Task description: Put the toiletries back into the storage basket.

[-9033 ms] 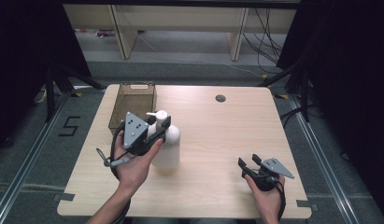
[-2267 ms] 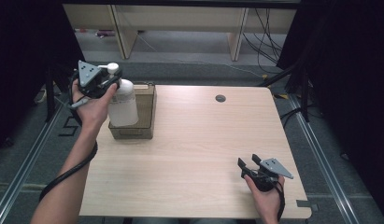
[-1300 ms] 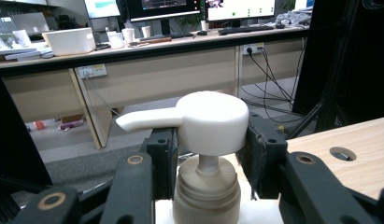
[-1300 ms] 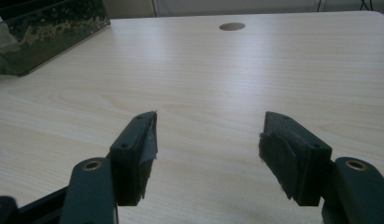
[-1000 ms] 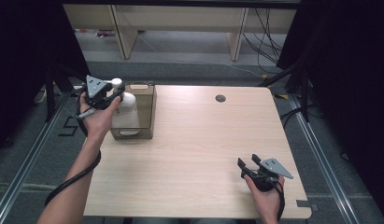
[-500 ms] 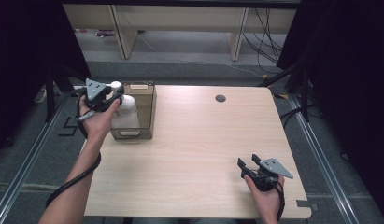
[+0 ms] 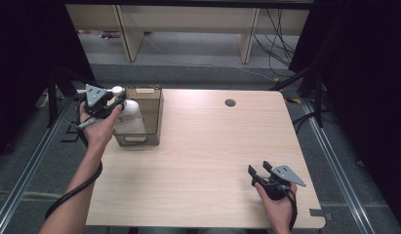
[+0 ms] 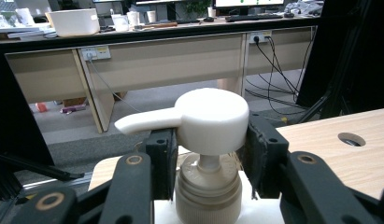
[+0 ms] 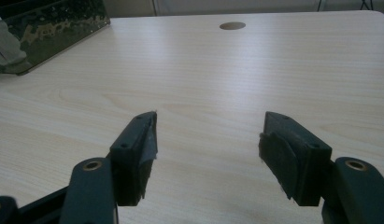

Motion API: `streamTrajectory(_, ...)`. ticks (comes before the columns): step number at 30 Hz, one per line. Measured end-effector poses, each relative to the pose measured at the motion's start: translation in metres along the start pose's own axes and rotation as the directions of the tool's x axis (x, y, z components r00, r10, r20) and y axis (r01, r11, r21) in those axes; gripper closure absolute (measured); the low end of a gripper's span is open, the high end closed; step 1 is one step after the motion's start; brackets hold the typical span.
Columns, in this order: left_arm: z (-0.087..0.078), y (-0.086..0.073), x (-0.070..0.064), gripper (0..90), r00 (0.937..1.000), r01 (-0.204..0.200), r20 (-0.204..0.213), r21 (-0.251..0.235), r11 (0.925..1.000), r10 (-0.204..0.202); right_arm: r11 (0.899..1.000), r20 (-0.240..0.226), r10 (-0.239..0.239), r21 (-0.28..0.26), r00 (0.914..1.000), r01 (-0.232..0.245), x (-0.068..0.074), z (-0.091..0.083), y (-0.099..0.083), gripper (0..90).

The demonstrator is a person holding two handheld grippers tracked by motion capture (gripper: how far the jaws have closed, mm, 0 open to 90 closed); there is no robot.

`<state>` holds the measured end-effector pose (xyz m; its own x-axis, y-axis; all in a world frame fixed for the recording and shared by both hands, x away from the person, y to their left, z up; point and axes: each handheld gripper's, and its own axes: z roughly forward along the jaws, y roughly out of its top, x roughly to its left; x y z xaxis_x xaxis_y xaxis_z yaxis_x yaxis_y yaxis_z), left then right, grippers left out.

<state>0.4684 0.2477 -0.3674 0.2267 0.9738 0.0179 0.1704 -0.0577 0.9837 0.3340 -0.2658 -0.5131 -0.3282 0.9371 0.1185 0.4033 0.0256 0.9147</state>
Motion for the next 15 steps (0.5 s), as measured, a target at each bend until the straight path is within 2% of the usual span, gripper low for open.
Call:
streamTrajectory(1,-0.0005,-0.0002,0.0008,58.5,1.0000,0.002,0.001,0.002,1.0000,-0.002,1.000,0.014,-0.006,0.010,0.9999,0.006,0.0001,-0.0008,0.0004,37.1)
streamTrajectory(2,-0.0007,-0.0004,0.0016,58.4,1.0000,0.003,0.000,0.003,1.0000,-0.003,0.999,-0.005,0.045,0.012,0.9990,-0.045,0.0033,-0.0006,-0.0004,37.0)
streamTrajectory(3,-0.0008,-0.0004,0.0023,58.0,1.0000,0.006,0.003,0.004,1.0000,-0.006,1.000,-0.004,0.002,-0.012,1.0000,-0.002,0.0003,0.0010,-0.0003,37.0)
streamTrajectory(5,-0.0010,-0.0005,0.0032,54.1,0.9999,0.009,0.007,0.010,0.9999,-0.010,1.000,-0.001,-0.003,-0.014,1.0000,0.003,0.0000,0.0010,-0.0003,37.0)
streamTrajectory(6,-0.0011,-0.0006,0.0034,52.2,0.9999,0.011,0.010,0.012,0.9999,-0.011,1.000,-0.003,0.006,-0.008,1.0000,-0.006,0.0006,0.0009,-0.0003,37.0)
streamTrajectory(7,-0.0013,-0.0009,0.0033,50.1,0.9999,0.010,0.012,0.012,0.9999,-0.010,0.999,-0.001,0.048,0.002,0.9989,-0.048,0.0037,0.0002,-0.0007,37.1)
streamTrajectory(8,-0.0016,-0.0013,0.0031,48.1,0.9999,0.008,0.011,0.011,0.9999,-0.008,0.999,-0.005,0.053,-0.004,0.9986,-0.053,0.0040,0.0008,-0.0009,37.0)
streamTrajectory(9,-0.0020,-0.0016,0.0029,46.0,0.9999,0.007,0.007,0.009,0.9999,-0.007,0.999,-0.005,0.049,-0.008,0.9988,-0.049,0.0037,0.0011,-0.0010,37.0)
streamTrajectory(10,-0.0023,-0.0020,0.0025,44.2,0.9999,0.009,0.007,0.004,1.0000,-0.009,1.000,-0.003,0.005,-0.007,1.0000,-0.005,0.0004,0.0008,-0.0003,37.0)
streamTrajectory(13,-0.0044,-0.0028,0.0021,40.2,0.9997,0.019,0.014,-0.004,0.9998,-0.019,1.000,0.012,-0.002,0.007,0.9999,0.002,0.0002,-0.0005,0.0003,37.0)
streamTrajectory(15,-0.0063,-0.0036,0.0020,38.4,0.9996,0.023,0.016,-0.015,0.9996,-0.023,1.000,0.000,0.001,-0.002,1.0000,-0.001,-0.0001,0.0000,0.0000,37.0)
